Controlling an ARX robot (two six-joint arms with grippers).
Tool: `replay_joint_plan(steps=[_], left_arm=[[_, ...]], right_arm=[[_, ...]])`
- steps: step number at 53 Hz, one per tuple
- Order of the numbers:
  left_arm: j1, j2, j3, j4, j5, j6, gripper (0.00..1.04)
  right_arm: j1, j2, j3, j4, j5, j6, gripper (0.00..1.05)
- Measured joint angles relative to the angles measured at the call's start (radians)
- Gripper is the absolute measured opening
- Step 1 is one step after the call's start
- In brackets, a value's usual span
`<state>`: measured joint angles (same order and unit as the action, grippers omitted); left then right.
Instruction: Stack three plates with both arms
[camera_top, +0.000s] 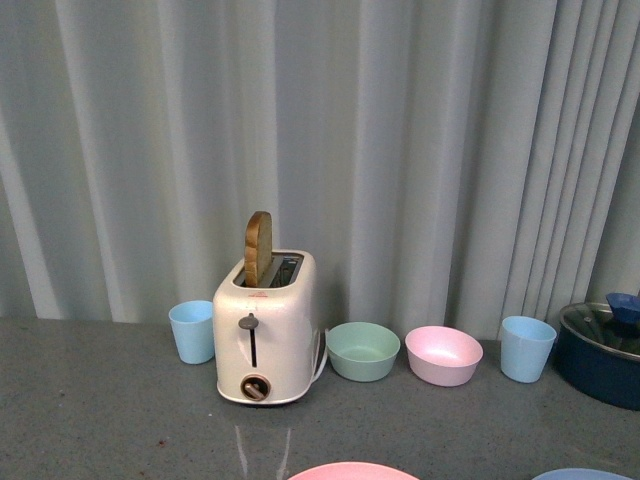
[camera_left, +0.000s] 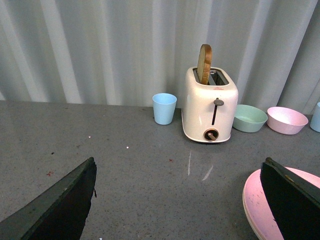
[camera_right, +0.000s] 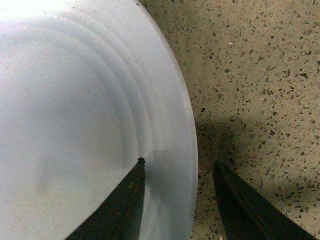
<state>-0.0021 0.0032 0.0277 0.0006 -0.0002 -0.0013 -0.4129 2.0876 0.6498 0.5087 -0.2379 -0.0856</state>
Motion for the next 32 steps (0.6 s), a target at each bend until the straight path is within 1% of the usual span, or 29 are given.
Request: replay_joint_plan(steps=[2,11,15,18,32], left_arm=[[0.000,0.000,0.000,0.000,0.000,0.000,0.98],[0.000,0.000,0.000,0.000,0.000,0.000,0.98],[0.000,0.000,0.000,0.000,0.000,0.000,0.98],[0.000,0.000,0.000,0.000,0.000,0.000,0.98],[0.000,0.000,0.000,0.000,0.000,0.000,0.98]], right_arm=[[-0.001,0.000,0.000,0.000,-0.002,0.001,0.38],[-0.005,-0.002,0.000,0.003,-0.013,0.015,0.14],[-0.011,-0.007,0.000,0.004,-0.026,0.030,0.06],[-0.017,-0.011,0.000,0.004,-0.037,0.039,0.04],[-0.025,-0.074,-0.018,0.003,-0.043,0.062,0.04]])
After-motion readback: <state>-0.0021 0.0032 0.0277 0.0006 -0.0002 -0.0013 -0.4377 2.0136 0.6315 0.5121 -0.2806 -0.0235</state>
